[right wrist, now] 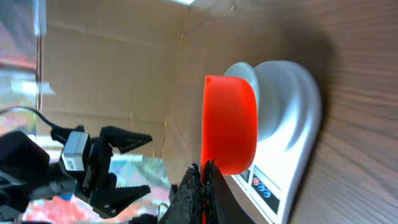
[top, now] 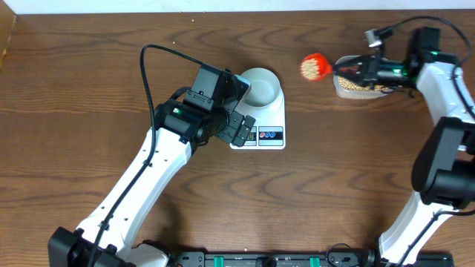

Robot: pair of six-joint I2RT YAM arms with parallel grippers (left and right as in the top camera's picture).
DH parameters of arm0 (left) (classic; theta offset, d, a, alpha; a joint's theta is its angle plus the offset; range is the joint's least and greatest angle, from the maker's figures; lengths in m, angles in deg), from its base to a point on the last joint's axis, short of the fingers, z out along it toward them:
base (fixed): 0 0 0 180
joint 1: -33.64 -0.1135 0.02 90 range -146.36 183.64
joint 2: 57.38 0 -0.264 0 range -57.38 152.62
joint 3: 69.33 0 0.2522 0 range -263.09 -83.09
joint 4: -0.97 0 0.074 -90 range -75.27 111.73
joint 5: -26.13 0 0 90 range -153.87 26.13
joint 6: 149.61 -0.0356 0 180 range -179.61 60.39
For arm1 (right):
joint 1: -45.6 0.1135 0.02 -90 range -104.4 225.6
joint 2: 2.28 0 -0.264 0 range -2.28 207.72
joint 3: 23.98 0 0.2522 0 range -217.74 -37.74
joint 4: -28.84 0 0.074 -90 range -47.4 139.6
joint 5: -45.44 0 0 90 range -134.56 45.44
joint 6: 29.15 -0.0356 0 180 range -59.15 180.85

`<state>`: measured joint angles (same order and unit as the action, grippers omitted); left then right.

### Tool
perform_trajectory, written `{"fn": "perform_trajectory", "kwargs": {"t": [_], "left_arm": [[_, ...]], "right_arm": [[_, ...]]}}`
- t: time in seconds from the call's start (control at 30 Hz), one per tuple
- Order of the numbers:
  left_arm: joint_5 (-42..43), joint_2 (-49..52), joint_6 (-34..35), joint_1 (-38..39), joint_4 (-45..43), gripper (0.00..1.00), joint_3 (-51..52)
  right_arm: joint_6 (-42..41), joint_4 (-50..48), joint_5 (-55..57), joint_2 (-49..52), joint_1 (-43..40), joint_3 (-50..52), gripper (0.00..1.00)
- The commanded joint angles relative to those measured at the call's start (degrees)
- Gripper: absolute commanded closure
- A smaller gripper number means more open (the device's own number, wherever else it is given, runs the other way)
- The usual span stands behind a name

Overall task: Scoop item into bowl and weigh 50g on scale
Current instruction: 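Lift the filled scoop out of the tub with the right gripper, then carry the scoop left over the bowl on the scale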

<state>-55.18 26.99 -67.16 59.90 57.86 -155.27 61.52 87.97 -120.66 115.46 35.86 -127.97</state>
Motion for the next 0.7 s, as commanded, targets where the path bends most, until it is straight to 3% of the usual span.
{"fn": "perform_trajectory", "kwargs": {"t": [0.0,0.43,0.67], "left_arm": [[0.1,0.3,-0.3,-0.2,0.2,0.02,0.0],[0.1,0.3,-0.3,-0.2,0.2,0.02,0.0],[0.1,0.3,-0.3,-0.2,0.2,0.02,0.0]], "right_arm": [[1.1,-0.8,-2.3,0.1,3.4,0.1,0.99],[1.0,-1.6,5.3,0.1,11.7,0.0,0.99],[-3.2,-7.5,9.9,0.1,14.9,0.0,0.99]]}}
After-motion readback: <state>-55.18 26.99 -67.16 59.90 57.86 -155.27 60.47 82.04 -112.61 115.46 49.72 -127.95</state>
